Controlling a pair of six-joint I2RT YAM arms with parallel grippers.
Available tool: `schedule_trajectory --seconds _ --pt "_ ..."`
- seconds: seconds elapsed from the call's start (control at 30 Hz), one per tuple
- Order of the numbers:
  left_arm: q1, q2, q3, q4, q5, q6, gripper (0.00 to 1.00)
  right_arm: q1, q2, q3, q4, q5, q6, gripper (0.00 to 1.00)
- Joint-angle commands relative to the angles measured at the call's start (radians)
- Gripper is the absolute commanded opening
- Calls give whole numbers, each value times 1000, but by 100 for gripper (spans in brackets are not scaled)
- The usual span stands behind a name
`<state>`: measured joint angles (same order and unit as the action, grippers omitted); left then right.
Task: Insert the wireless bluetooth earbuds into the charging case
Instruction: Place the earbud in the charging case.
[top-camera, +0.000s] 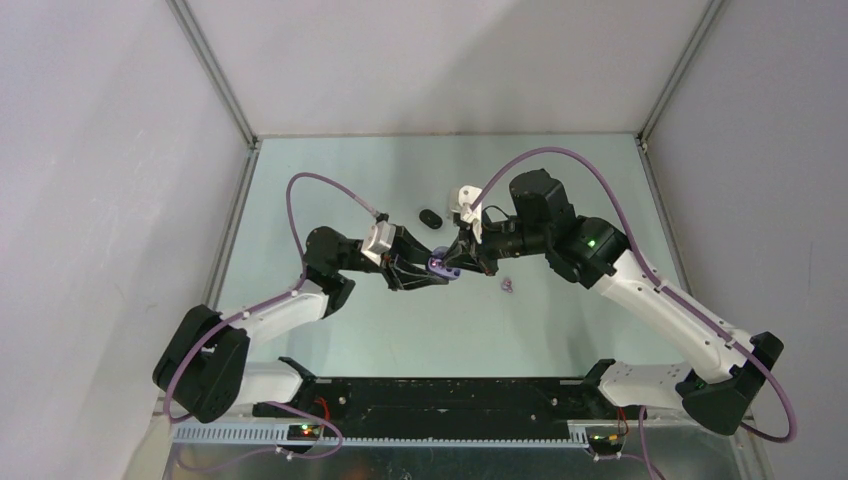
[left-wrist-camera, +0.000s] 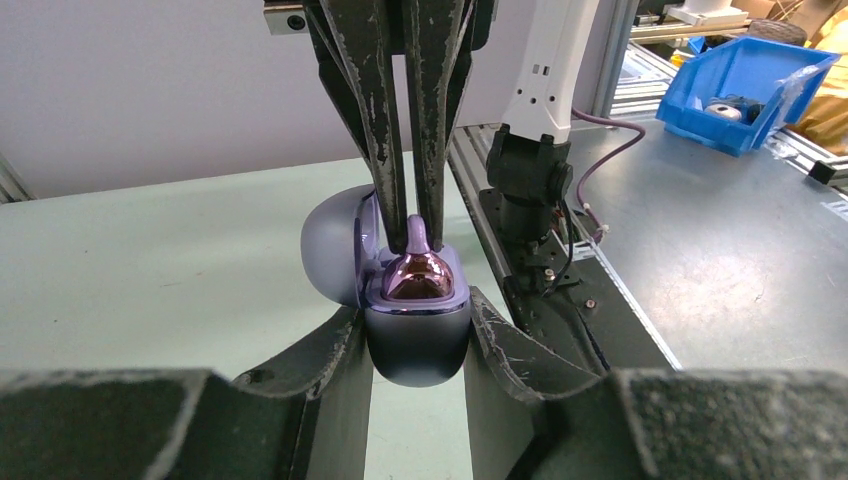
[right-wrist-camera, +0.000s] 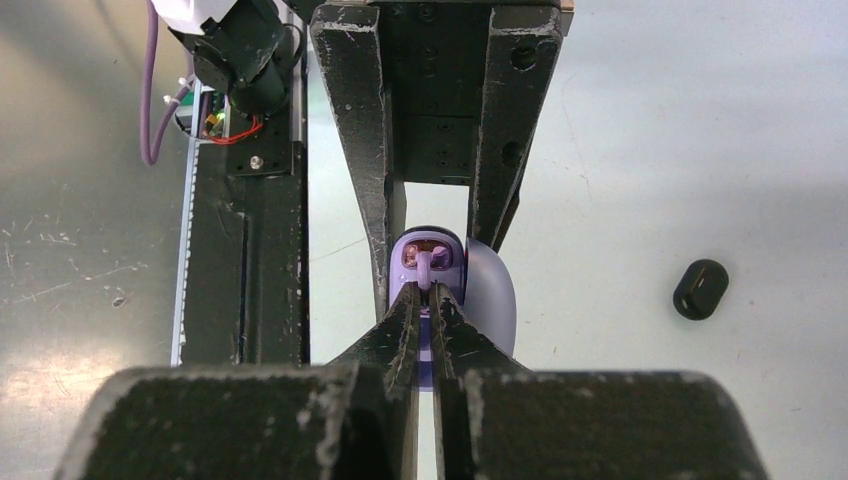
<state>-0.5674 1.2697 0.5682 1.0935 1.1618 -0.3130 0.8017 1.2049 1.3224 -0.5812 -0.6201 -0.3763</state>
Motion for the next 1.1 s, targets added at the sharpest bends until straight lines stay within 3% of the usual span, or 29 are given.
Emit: schedule_trajectory --seconds 0.0,0.7,0.9,1.07 --pt "-9 -15 6 45 -4 22 3 7 -24 -3 -28 -35 -24 6" --pt "-9 -15 10 37 -5 22 3 6 -32 -4 -67 -109 -61 8" --pt "-8 -15 11 33 -5 22 3 4 -33 9 -91 -139 -71 13" --pt "-9 -15 11 33 -5 22 3 -1 -37 10 -94 -143 -72 22"
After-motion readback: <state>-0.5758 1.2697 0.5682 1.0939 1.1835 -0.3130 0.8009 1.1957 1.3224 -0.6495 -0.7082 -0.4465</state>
